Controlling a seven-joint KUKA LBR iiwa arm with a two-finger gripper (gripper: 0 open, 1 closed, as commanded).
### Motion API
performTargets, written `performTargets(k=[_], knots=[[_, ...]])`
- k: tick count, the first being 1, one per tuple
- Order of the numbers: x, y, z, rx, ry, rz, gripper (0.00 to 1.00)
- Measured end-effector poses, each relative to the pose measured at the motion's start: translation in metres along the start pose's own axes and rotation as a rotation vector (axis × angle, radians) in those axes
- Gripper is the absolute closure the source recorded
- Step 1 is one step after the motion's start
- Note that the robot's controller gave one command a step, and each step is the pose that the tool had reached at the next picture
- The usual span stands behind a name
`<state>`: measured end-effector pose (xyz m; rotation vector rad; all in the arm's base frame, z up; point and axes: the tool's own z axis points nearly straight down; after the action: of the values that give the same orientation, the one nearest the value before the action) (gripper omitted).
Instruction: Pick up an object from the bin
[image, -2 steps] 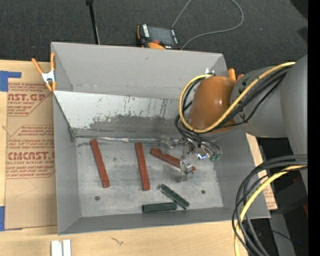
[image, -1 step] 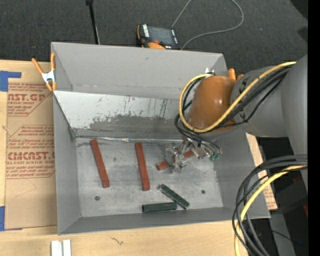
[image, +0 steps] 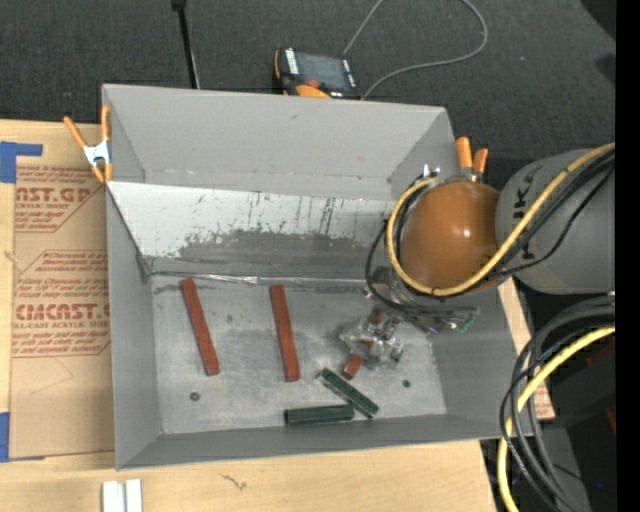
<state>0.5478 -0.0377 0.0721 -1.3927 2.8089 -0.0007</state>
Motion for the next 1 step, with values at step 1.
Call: performTargets(k=[1], knots=[[0.0277, 0.0002, -0.1558, 0.005, 0.0, -0.017, 1.0]])
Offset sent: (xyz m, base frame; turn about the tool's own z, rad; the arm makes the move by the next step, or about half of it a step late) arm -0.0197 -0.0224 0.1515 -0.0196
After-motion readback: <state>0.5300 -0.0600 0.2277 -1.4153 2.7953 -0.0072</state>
